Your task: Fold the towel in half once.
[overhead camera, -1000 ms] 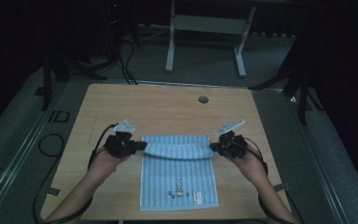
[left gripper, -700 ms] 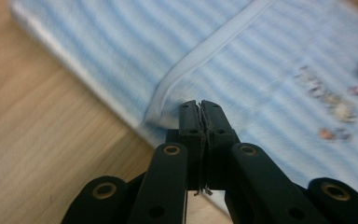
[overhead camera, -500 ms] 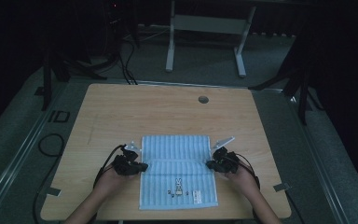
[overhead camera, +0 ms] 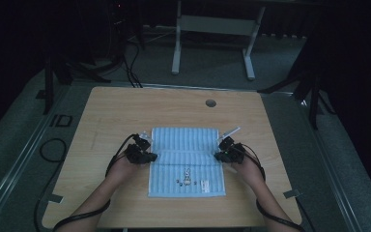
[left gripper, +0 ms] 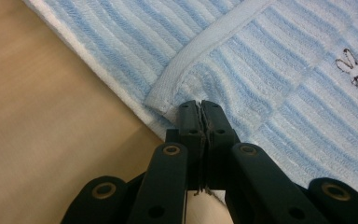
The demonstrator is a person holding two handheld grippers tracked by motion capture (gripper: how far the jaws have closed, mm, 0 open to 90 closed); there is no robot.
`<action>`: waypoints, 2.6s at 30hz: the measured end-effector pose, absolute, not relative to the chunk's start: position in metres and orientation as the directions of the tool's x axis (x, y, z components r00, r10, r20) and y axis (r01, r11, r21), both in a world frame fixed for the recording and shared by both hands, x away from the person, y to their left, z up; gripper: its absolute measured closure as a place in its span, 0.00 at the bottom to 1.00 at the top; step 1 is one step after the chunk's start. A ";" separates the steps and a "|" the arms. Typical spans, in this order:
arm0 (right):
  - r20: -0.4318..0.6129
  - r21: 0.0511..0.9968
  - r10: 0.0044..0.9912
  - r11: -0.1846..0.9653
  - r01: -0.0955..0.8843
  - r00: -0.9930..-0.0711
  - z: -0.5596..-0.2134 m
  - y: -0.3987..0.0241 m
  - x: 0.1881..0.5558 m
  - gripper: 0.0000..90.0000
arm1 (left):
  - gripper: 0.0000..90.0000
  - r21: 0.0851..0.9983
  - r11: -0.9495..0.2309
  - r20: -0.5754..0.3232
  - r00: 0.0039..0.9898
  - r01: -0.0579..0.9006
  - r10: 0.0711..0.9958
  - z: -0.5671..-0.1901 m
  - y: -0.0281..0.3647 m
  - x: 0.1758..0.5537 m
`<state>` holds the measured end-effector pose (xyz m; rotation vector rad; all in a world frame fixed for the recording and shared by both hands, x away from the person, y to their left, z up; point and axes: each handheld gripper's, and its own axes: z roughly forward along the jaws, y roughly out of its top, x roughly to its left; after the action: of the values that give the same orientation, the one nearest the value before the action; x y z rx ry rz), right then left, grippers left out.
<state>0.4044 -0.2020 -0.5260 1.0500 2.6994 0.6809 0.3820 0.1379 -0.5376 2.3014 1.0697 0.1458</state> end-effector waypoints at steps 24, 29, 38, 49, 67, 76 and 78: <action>0.078 0.606 0.632 0.584 0.540 -0.771 -0.478 -0.253 0.290 0.64 | 0.49 0.634 -0.557 -0.244 0.822 0.537 0.515 -0.502 0.168 0.269; 0.128 0.585 0.621 0.582 0.565 -0.773 -0.493 -0.242 0.296 0.61 | 0.49 0.614 -0.557 -0.243 0.805 0.559 0.541 -0.511 0.164 0.287; 0.159 0.509 0.590 0.638 0.578 -0.792 -0.518 -0.228 0.312 0.86 | 0.46 0.530 -0.582 -0.282 0.776 0.617 0.565 -0.538 0.143 0.322; 0.120 0.550 0.579 0.637 0.540 -0.806 -0.498 -0.227 0.317 0.90 | 0.87 0.633 -0.530 -0.184 0.774 0.565 0.606 -0.518 0.144 0.321; 0.172 0.606 0.575 0.578 0.546 -0.800 -0.477 -0.253 0.289 0.73 | 0.53 0.664 -0.521 -0.264 0.820 0.537 0.508 -0.503 0.175 0.276; 0.201 0.550 0.565 0.611 0.569 -0.800 -0.498 -0.234 0.302 0.67 | 0.52 0.618 -0.520 -0.313 0.791 0.590 0.525 -0.521 0.162 0.306; 0.197 0.537 0.552 0.631 0.561 -0.810 -0.502 -0.227 0.305 0.78 | 0.49 0.610 -0.523 -0.314 0.787 0.596 0.531 -0.524 0.159 0.310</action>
<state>0.3047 -0.2275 -0.5019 0.9723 2.8490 0.9456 0.3102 0.1586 -0.5237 2.2396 0.8308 -0.1138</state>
